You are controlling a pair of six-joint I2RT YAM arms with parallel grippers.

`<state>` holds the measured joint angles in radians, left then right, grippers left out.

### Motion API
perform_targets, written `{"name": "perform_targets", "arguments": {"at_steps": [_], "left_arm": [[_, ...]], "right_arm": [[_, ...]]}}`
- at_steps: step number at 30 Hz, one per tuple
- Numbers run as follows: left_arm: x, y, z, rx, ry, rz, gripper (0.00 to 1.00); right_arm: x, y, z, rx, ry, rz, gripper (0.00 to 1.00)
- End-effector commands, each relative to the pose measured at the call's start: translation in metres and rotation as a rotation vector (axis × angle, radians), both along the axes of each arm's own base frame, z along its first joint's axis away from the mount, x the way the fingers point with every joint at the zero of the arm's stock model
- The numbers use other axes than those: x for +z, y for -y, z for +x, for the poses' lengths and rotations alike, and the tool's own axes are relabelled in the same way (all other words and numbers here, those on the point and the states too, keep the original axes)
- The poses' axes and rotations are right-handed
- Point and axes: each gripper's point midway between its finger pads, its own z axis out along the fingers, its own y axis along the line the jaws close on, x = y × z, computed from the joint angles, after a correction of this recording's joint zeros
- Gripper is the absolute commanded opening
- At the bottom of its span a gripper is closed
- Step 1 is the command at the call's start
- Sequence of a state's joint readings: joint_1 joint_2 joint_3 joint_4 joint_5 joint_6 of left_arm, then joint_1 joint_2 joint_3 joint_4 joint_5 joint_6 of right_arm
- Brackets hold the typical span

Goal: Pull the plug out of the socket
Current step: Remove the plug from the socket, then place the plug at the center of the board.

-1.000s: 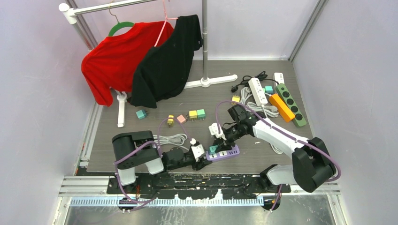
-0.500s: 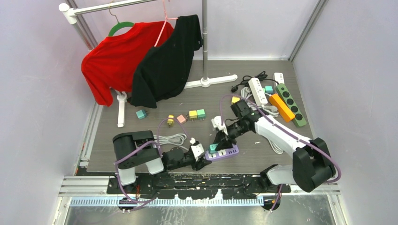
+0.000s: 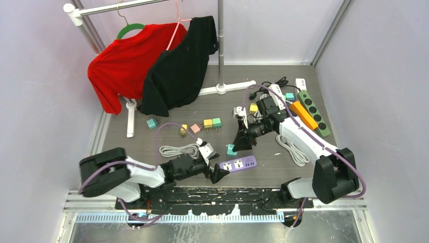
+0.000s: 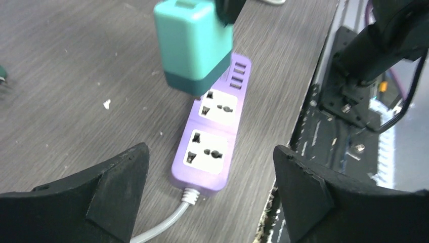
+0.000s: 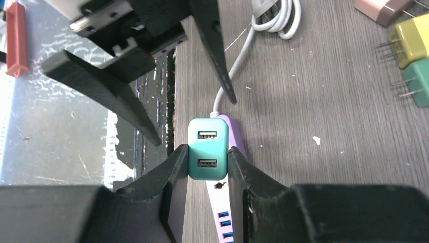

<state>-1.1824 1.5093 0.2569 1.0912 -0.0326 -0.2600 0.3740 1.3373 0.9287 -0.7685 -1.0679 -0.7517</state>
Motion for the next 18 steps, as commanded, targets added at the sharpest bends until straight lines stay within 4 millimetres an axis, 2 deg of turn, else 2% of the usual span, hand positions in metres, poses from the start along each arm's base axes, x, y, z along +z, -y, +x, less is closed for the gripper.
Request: {"name": "perform_targets", "arguments": {"at_steps": [1,4,6,8,14,18], "left_arm": [[0.009,-0.007,-0.009,0.014,-0.159,0.087,0.92],[0.031,-0.012,-0.016,0.011,-0.207,0.068,0.92],[0.047,-0.017,-0.017,0.017,-0.252,0.025,0.97],[0.058,-0.019,-0.02,0.0,-0.334,-0.032,0.98],[0.091,-0.023,-0.01,-0.046,-0.518,-0.245,0.96],[0.106,-0.016,-0.006,-0.082,-0.535,-0.309,0.93]], "right_arm": [[0.02,-0.006,0.008,-0.051,-0.081,0.044,0.01],[0.022,-0.007,0.007,-0.048,-0.097,0.053,0.01],[0.023,-0.007,0.006,-0.044,-0.103,0.058,0.01],[0.024,-0.007,0.004,-0.041,-0.108,0.064,0.02],[0.027,-0.009,0.0,-0.03,-0.129,0.084,0.02],[0.028,-0.01,-0.001,-0.027,-0.143,0.095,0.02]]}}
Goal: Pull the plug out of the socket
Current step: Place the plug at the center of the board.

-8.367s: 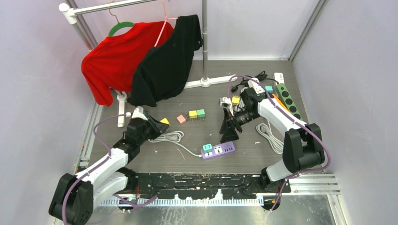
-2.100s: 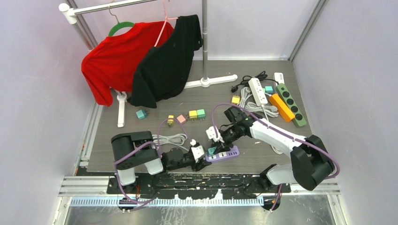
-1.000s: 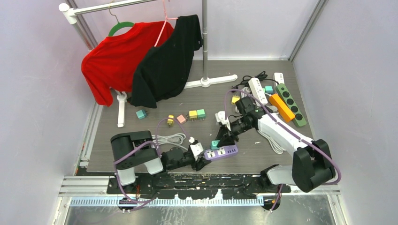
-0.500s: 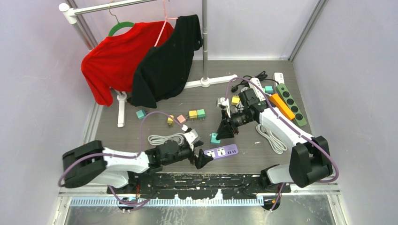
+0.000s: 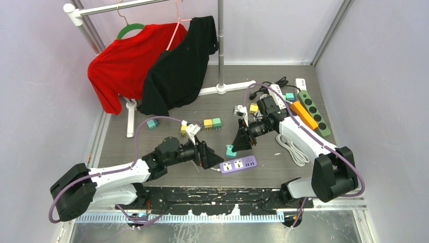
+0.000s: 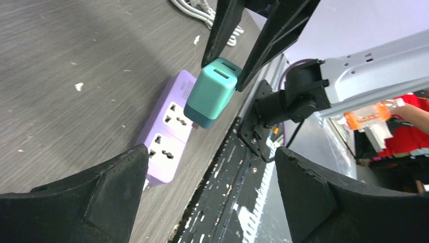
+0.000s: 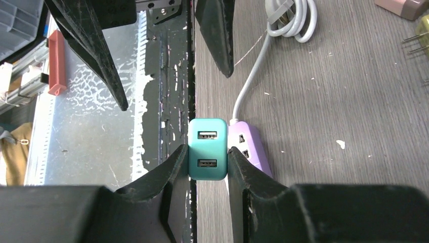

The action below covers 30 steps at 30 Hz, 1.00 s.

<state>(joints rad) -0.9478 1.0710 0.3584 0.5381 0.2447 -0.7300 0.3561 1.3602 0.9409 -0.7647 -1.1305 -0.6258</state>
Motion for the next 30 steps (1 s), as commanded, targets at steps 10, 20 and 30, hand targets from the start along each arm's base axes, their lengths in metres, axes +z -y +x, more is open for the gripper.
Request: {"name": "perform_targets", "arguments": {"at_steps": [10,20,30], "left_arm": [[0.019,0.027,0.009,-0.074,-0.065,-0.116,0.89],[0.017,0.05,0.013,-0.15,-0.09,-0.132,0.6],[0.017,0.056,0.009,-0.208,-0.096,-0.137,0.0]], "right_arm": [[0.024,-0.009,-0.004,0.028,-0.041,0.103,0.03],[0.023,-0.01,-0.005,0.031,-0.055,0.112,0.04],[0.021,-0.01,-0.005,0.029,-0.058,0.108,0.05]]}}
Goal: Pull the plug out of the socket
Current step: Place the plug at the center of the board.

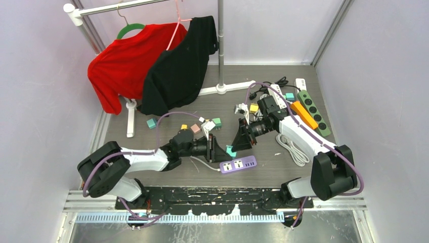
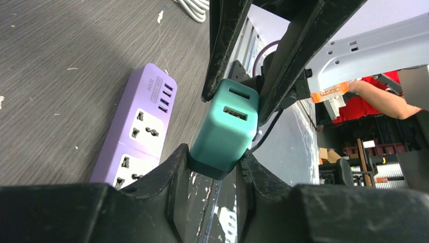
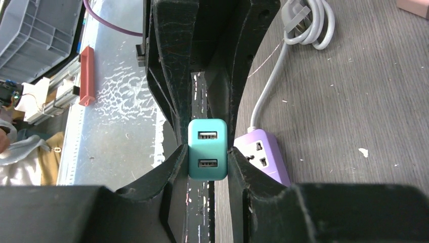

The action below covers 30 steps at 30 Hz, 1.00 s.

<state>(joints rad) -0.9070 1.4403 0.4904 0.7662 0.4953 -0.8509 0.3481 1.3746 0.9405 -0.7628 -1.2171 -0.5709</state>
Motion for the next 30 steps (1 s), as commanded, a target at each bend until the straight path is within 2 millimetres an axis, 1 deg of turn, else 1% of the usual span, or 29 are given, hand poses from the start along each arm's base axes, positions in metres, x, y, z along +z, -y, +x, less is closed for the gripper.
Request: {"name": "perform_targets", "arguments": {"at_steps": [1,2,5,9,13,15,16,18,20,23,25,30], "left_arm": [[0.03,0.008,0.007,-0.013,0.051,-0.092,0.0],[0.03,0.007,0.007,-0.009,0.05,-0.091,0.0],[0.023,0.0,0.011,0.021,0.035,-0.072,0.0],[0.011,-0.016,0.02,0.103,0.015,-0.046,0.0],[-0.009,-0.039,0.035,0.257,-0.03,0.015,0.0],[-0.02,-0.054,0.042,0.349,-0.057,0.063,0.0],[-0.022,-0.062,0.045,0.395,-0.063,0.081,0.0],[-0.035,-0.082,0.051,0.489,-0.089,0.155,0.0],[-0.039,-0.105,0.057,0.595,-0.115,0.209,0.0],[-0.052,-0.147,0.064,0.774,-0.175,0.293,0.0],[-0.05,-0.165,0.067,0.824,-0.197,0.274,0.0],[-0.05,-0.198,0.071,0.896,-0.266,0.2,0.0]], "right_arm": [[0.01,-0.005,0.002,0.021,0.033,0.046,0.09],[0.009,-0.005,0.002,0.02,0.035,0.044,0.14],[0.008,-0.005,0.004,0.015,0.045,0.036,0.31],[0.003,-0.004,0.009,0.001,0.069,0.011,0.56],[-0.002,-0.002,0.015,-0.017,0.103,-0.019,0.7],[-0.005,-0.001,0.017,-0.023,0.111,-0.031,0.73],[-0.005,-0.001,0.017,-0.024,0.115,-0.032,0.74],[-0.006,-0.001,0.018,-0.027,0.12,-0.037,0.75],[-0.007,-0.001,0.019,-0.027,0.123,-0.039,0.75],[-0.008,0.0,0.019,-0.03,0.125,-0.045,0.75],[-0.009,0.0,0.019,-0.03,0.125,-0.046,0.76],[-0.01,0.0,0.019,-0.03,0.127,-0.047,0.76]]}}
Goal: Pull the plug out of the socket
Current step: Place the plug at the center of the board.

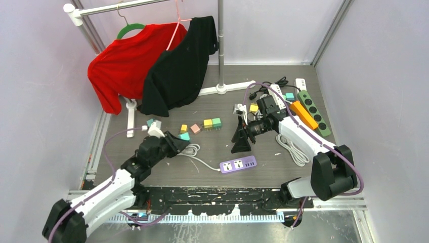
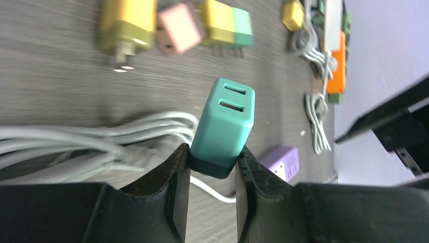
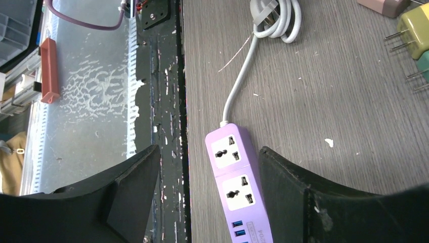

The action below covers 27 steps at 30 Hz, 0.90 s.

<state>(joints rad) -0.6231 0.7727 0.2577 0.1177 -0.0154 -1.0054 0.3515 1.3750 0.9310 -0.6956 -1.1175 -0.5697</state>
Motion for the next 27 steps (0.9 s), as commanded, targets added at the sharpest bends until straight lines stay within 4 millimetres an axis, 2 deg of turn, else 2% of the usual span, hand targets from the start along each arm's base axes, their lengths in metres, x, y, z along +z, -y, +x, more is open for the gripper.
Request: {"name": "perform_targets", "arguments": {"at_steps": [1,7,11,19,21,25,27], "left_arm": [[-0.017,-0.033,0.0,0.101,-0.089,-0.007,0.0],[-0.02,-0.057,0.018,0.159,-0.166,-0.03,0.0],[-0.03,-0.069,0.033,0.201,-0.254,-0.012,0.0],[-0.049,-0.076,0.052,0.247,-0.343,-0.02,0.03],[-0.049,-0.078,0.054,0.267,-0.345,-0.026,0.13],[-0.047,-0.086,0.056,0.315,-0.328,-0.017,0.48],[-0.043,-0.091,0.057,0.341,-0.311,-0.006,0.58]], "right_arm": [[0.004,-0.002,0.003,0.007,0.044,0.017,0.76],[0.004,-0.002,0.004,0.005,0.045,0.015,0.76],[0.003,-0.001,0.004,0.005,0.05,0.011,0.76],[0.002,-0.001,0.004,0.004,0.056,0.008,0.76],[0.002,-0.001,0.004,0.005,0.055,0.007,0.76],[0.002,-0.001,0.004,0.004,0.055,0.006,0.76],[0.002,-0.001,0.004,0.005,0.058,0.005,0.76]]}}
